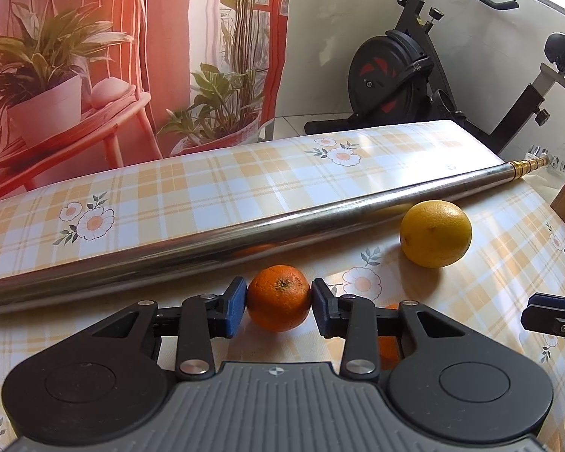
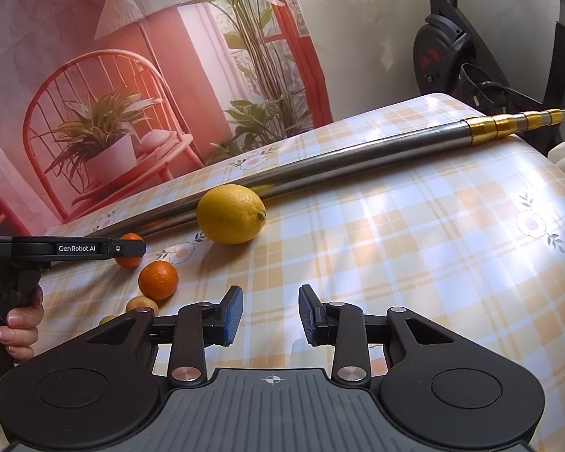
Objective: Organize fruits
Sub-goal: 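Grasp a tangerine with the left tool while the right tool grasps a lemon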
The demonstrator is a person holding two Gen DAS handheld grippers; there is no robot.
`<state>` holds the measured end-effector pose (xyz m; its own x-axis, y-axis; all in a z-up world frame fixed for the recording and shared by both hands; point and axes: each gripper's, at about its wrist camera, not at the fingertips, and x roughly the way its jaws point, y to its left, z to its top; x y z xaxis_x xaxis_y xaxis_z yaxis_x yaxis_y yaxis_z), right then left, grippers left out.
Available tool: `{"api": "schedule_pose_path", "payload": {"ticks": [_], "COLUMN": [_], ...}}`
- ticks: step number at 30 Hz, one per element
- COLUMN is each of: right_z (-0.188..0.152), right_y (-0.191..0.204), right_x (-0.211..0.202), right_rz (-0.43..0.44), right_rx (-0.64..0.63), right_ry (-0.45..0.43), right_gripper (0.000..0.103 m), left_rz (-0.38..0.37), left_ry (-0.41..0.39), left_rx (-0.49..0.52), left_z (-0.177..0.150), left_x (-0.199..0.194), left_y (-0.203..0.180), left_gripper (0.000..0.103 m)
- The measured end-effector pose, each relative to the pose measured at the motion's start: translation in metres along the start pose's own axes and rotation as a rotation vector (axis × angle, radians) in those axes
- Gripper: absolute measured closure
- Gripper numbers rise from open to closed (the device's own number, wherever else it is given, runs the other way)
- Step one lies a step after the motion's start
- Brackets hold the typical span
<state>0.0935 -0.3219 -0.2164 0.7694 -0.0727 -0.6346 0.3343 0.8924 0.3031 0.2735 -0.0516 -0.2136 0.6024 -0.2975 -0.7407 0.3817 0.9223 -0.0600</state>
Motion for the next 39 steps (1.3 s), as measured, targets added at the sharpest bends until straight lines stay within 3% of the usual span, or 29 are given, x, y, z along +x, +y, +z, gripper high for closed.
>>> {"api": "schedule_pose_path", "payload": {"ticks": [9,16,18,20,29,39], "right_z": [0.005,0.010,0.014,0.017,0.029,0.031], "right_y": [0.002,0.004,0.005,0.008,0.037,0.052], "right_x": [0.002,0.006,0.009,0.015,0.051,0.079], "right_rz": [0.002,-0.005,-0.014,-0.006,0.008,0.008], "right_rx": [-0.017,-0.066,-0.093,-0.128,-0.331,-0.357], "right_ry": [-0.013,-0.117,-0.152,-0.183,-0.252,-0.244], "right_gripper": [0.072,0.068,0.060,0.043,0.038,0.038], "left_rz": [-0.011,-0.002,0.007,0.029,0.038,0.048], "left_ry": [-0.039,-0.090,-0.096,-0.108,-0.162,-0.167], "left_rx": [0.011,-0.078,-0.105,-0.111,-0.173,-0.220], "left_z": [-0.010,-0.024,-0.028,-0.030,-0.037,-0.048], "left_x": [-0.031,-0.071,-0.080,-0.087,-0.105,-0.111], "left_y": [0.007,0.026,0.029,0.029,0.029,0.031], "left_gripper": [0.063,0.064,0.064,0.064,0.064,0.063]}}
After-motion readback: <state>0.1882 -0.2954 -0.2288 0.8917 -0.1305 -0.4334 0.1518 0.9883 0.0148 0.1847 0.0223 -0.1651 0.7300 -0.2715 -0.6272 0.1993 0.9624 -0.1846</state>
